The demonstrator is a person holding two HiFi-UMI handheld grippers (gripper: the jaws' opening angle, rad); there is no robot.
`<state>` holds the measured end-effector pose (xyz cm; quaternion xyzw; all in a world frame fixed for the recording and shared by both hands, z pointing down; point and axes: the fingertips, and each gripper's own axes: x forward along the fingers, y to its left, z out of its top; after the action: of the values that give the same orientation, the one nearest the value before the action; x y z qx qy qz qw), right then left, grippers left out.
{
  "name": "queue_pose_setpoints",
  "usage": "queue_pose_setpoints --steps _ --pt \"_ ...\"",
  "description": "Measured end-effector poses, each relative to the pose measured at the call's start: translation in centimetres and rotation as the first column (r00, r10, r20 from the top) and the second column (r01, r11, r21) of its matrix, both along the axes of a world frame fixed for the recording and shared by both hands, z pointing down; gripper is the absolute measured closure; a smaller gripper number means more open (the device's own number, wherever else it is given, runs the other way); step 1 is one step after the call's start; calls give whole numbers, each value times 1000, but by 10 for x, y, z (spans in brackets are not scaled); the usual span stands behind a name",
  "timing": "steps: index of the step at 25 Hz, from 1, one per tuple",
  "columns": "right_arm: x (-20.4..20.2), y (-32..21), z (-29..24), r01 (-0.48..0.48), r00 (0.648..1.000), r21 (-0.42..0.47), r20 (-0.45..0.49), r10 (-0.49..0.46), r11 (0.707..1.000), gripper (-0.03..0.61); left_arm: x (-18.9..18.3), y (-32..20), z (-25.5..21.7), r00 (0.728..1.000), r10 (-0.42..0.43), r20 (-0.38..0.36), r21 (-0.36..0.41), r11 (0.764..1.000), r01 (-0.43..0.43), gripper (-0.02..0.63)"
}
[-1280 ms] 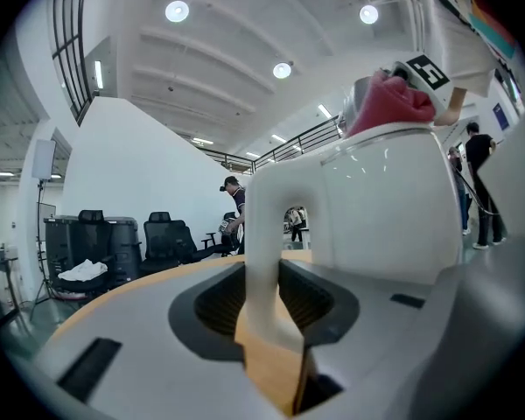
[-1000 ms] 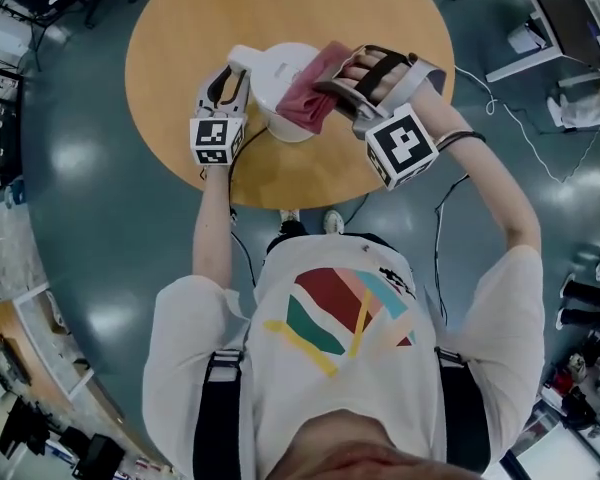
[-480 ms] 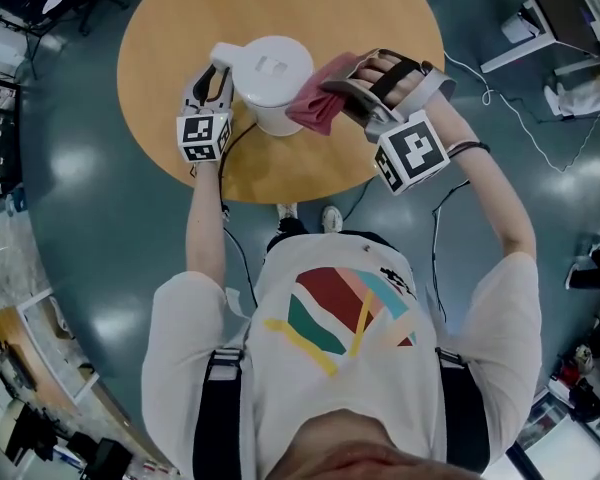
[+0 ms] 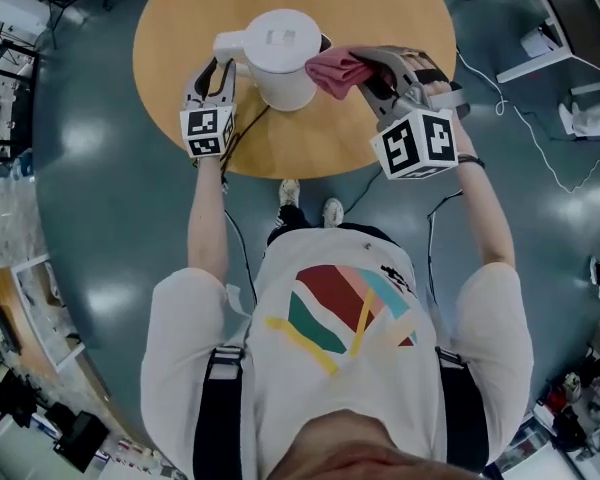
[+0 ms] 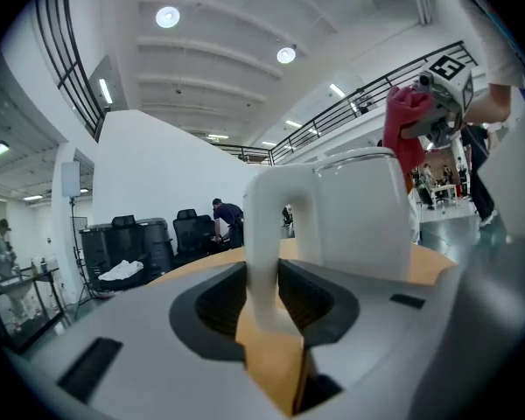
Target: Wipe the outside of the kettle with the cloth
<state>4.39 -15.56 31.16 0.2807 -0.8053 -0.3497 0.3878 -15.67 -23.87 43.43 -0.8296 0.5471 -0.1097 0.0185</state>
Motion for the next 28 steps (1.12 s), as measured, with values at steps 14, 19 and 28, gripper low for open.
queue_pose_setpoints --steps 14,19,28 --pt "27 73 4 51 977 -123 211 -24 991 531 51 139 3 995 -100 -20 4 995 100 488" --pt "27 87 10 62 974 -145 225 -29 988 531 39 155 3 976 -181 -119 24 982 185 485" --pt "18 80 26 19 971 -196 237 29 980 531 45 114 -4 984 -35 -175 -31 999 30 383"
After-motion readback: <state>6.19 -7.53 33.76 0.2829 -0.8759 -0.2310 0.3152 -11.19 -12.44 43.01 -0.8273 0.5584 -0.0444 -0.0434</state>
